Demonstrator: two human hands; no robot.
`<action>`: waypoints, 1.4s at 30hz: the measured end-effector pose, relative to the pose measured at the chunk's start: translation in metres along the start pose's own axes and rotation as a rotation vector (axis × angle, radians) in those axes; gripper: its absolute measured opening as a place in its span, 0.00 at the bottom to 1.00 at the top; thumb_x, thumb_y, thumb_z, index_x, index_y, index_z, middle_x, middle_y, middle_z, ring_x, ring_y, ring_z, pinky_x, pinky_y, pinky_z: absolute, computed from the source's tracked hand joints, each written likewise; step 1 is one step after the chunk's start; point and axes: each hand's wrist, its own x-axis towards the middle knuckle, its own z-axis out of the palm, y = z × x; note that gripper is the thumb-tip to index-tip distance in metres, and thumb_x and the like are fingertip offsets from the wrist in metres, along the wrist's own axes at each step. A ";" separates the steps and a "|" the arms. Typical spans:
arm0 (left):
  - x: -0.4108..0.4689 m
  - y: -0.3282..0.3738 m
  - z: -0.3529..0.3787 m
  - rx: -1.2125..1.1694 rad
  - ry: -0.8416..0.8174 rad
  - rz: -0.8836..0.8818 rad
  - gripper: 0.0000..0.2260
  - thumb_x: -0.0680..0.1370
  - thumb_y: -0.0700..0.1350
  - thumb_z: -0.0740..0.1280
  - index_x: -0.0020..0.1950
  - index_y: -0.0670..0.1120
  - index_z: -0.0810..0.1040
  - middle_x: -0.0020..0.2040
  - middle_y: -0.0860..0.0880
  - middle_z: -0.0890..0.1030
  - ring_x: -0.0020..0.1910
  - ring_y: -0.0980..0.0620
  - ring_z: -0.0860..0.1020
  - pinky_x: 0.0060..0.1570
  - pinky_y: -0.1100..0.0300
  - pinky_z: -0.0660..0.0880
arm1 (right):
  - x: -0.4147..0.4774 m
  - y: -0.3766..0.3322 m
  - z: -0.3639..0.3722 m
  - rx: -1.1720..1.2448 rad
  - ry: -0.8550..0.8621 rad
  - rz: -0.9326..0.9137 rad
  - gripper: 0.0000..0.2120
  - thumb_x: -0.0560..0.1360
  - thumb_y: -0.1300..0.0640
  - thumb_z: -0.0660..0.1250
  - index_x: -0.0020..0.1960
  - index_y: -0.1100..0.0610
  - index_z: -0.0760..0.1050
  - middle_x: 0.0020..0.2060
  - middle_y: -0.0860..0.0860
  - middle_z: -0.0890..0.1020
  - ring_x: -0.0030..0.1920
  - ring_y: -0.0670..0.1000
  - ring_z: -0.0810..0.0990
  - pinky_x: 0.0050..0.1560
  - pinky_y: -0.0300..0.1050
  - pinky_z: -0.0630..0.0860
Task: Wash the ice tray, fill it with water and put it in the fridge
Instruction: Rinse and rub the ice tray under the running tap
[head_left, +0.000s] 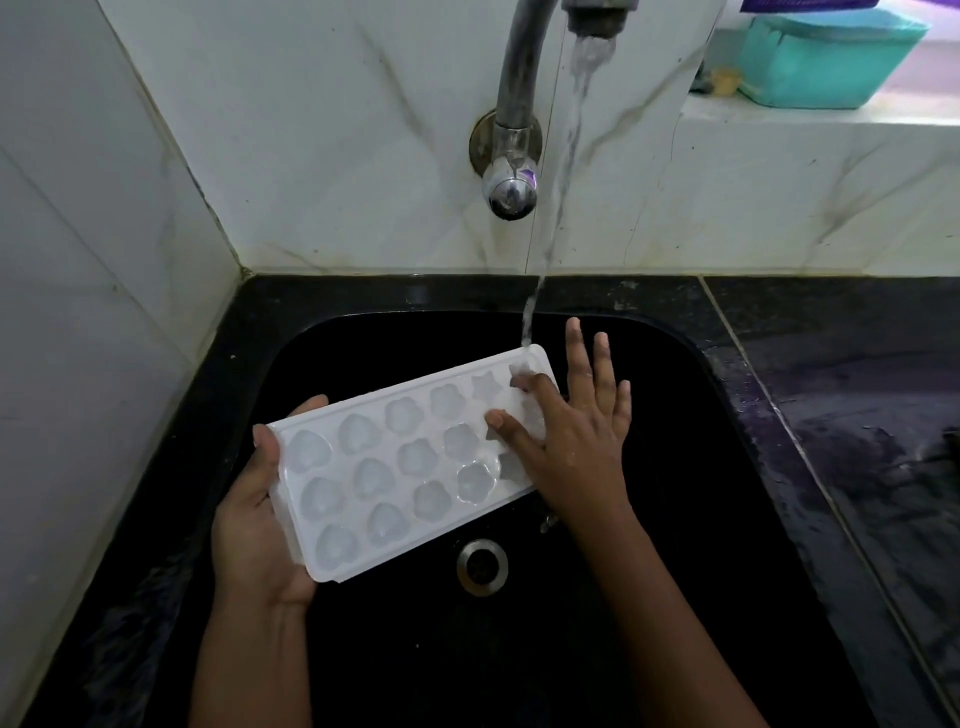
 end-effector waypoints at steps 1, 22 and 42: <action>0.000 0.000 0.000 0.005 -0.007 -0.003 0.19 0.75 0.60 0.60 0.51 0.52 0.86 0.54 0.46 0.85 0.49 0.45 0.84 0.38 0.50 0.81 | -0.001 0.000 0.000 -0.012 0.003 0.019 0.24 0.72 0.31 0.57 0.62 0.42 0.72 0.75 0.43 0.37 0.74 0.46 0.30 0.67 0.48 0.26; 0.000 0.000 -0.003 0.010 -0.032 -0.027 0.19 0.75 0.60 0.60 0.52 0.52 0.86 0.54 0.46 0.85 0.49 0.44 0.84 0.38 0.49 0.81 | 0.003 0.012 0.002 -0.008 -0.064 -0.031 0.25 0.70 0.30 0.58 0.61 0.43 0.72 0.74 0.42 0.34 0.72 0.44 0.26 0.67 0.49 0.25; 0.022 -0.076 0.064 -0.004 -0.013 -0.211 0.23 0.76 0.56 0.63 0.68 0.47 0.75 0.60 0.43 0.82 0.56 0.43 0.82 0.45 0.47 0.82 | 0.008 0.077 -0.050 0.391 0.129 0.477 0.36 0.69 0.46 0.74 0.72 0.48 0.62 0.63 0.54 0.74 0.61 0.57 0.74 0.61 0.58 0.72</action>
